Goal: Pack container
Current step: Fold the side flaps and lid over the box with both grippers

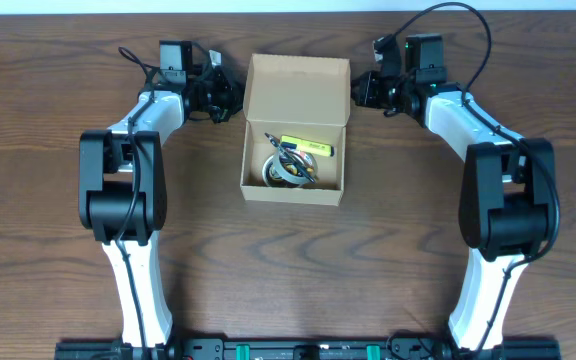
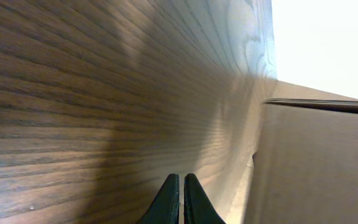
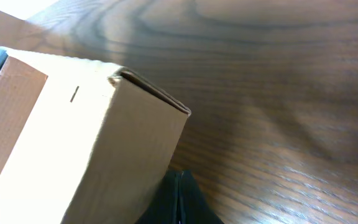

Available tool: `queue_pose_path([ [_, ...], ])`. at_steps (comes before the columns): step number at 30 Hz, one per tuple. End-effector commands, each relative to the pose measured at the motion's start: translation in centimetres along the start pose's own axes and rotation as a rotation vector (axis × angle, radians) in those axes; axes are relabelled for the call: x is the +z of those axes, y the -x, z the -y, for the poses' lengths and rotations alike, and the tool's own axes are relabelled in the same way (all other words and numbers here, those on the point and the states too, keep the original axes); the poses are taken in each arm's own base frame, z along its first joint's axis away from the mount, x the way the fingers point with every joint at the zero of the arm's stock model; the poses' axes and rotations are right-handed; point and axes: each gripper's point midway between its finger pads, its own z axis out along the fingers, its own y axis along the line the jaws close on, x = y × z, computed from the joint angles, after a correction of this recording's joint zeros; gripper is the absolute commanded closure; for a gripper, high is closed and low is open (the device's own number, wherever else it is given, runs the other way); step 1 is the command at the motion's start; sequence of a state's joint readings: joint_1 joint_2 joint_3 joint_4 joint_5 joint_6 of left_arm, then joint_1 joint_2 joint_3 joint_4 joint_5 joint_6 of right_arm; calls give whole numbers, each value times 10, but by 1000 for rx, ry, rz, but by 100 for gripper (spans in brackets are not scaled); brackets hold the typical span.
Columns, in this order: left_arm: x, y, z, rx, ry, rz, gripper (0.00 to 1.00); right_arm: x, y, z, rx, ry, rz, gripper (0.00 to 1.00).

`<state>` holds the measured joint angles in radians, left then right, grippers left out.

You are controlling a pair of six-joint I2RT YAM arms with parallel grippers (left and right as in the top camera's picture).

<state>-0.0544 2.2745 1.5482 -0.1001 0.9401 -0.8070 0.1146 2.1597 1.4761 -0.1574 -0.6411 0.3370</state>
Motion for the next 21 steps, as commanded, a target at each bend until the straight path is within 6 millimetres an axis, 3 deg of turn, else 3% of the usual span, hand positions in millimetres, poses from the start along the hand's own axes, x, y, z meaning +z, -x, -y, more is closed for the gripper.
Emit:
queue_pose_path([
  [1,-1,-5,12,48,-56,-48,95,8,-3,-18,-23,63,-17,99],
  [9,-7,-10,36,183,-134,-91,95,5,6,-36,-77,142,11,99],
  [14,-13,-9,55,236,-159,-104,95,-7,16,-51,-127,161,37,99],
  [21,-25,-16,53,296,24,-123,95,-28,29,-73,-173,179,78,99],
])
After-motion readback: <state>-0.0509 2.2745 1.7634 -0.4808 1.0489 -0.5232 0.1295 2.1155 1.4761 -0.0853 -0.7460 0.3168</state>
